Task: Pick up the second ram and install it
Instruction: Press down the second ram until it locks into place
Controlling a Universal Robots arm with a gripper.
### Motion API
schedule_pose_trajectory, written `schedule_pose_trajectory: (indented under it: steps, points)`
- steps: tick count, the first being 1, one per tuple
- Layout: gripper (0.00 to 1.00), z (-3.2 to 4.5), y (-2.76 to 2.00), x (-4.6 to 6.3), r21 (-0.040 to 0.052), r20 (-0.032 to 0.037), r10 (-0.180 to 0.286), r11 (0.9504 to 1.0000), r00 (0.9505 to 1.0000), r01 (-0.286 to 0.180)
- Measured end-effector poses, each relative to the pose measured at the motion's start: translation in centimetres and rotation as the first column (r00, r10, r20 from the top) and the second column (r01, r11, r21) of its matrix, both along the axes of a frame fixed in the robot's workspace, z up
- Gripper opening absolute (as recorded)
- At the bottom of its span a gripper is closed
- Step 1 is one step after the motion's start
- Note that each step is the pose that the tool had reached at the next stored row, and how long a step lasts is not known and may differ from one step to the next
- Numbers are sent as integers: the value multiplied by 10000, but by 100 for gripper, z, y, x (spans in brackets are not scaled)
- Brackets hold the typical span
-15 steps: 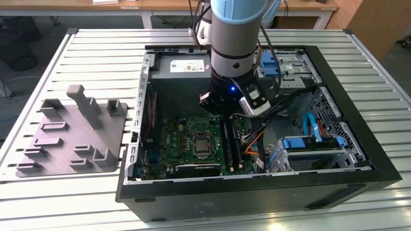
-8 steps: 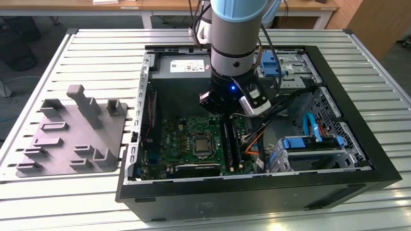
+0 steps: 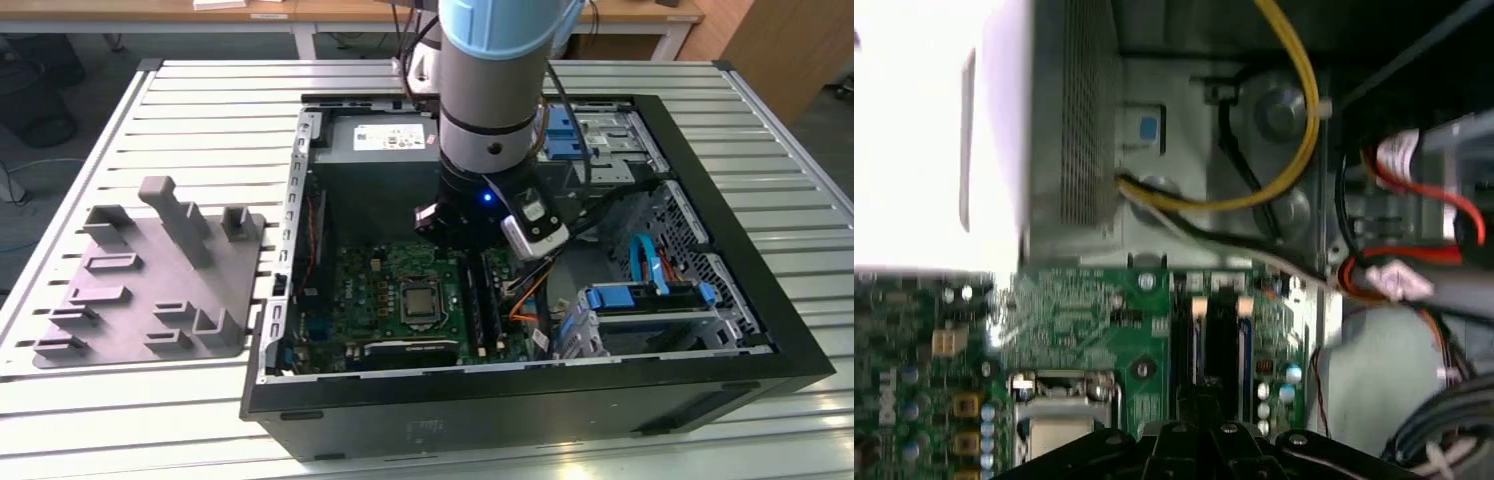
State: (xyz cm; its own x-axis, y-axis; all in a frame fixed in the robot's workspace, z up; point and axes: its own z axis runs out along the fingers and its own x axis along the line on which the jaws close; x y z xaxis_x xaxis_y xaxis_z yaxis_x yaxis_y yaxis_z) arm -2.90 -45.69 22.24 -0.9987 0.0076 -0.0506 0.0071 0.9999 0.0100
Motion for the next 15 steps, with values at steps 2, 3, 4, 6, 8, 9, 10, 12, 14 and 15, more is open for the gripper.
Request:
schedule_pose_trajectory:
  steps: [2,3,4,6,8,9,10,12,14,15]
  points:
    - [10,-3,-84,-1,-1,0,0,10000,10000,0]
    - [10,-4,-126,-2,-2,0,0,10000,10000,0]
    - [10,-5,-167,-2,-3,0,0,10000,10000,0]
    - [10,-11,-252,-2,-2,0,-1,10000,10000,1]
    - [10,-19,-341,-2,-3,0,-1,10000,10000,1]
    - [10,-26,-389,-2,-4,-3,0,10000,10000,0]
    - [10,-31,-428,-2,-9,-6,0,10000,10000,0]
    - [10,-42,-475,-2,-9,-7,1,10000,10000,-1]
    - [10,-51,-487,-2,-23,-7,2,10000,10000,-2]
    - [10,-56,-490,-3,-32,-8,3,10000,10000,-3]
